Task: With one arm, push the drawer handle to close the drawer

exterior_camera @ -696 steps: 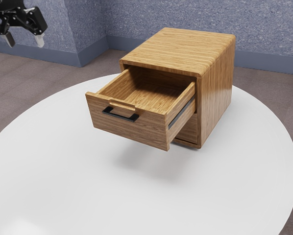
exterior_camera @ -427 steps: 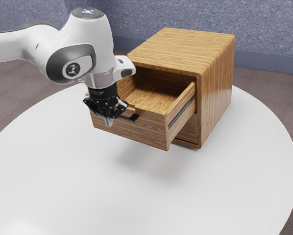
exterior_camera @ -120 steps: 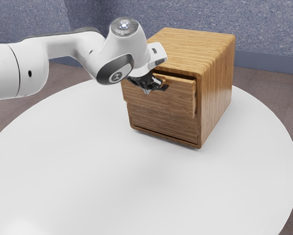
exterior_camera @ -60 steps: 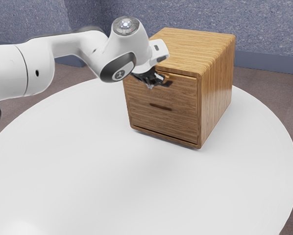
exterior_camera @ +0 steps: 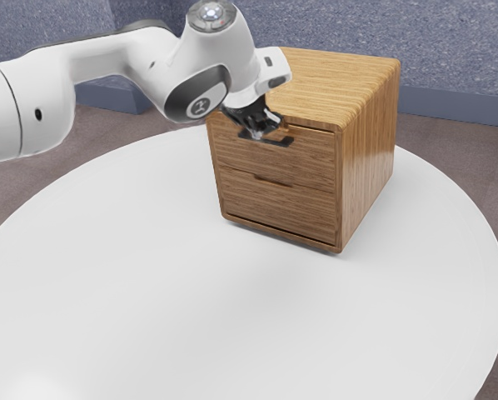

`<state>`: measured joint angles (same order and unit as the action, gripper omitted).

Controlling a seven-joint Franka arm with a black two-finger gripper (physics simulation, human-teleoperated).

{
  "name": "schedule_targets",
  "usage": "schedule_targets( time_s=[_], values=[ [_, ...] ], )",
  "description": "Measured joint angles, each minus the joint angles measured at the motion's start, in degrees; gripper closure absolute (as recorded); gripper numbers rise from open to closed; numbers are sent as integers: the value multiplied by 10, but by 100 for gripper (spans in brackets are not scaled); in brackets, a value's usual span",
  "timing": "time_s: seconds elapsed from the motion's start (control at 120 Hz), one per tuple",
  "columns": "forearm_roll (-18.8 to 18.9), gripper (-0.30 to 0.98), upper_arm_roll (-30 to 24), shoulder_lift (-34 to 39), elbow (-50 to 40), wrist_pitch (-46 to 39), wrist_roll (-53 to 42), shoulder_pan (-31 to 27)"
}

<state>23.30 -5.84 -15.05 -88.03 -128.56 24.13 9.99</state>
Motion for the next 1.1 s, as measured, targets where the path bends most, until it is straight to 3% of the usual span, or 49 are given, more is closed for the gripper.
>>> schedule_targets(
  time_s=[0.292,0.533,0.692,0.792,1.1],
  values=[
    [-62,79,4,116,-51,125,-4,18],
    [-90,77,8,182,-144,177,-6,19],
    [-104,42,14,202,-152,197,-7,14],
    [-108,26,12,215,-158,211,-6,18],
    [-110,6,13,221,-161,231,-3,29]
  ],
)
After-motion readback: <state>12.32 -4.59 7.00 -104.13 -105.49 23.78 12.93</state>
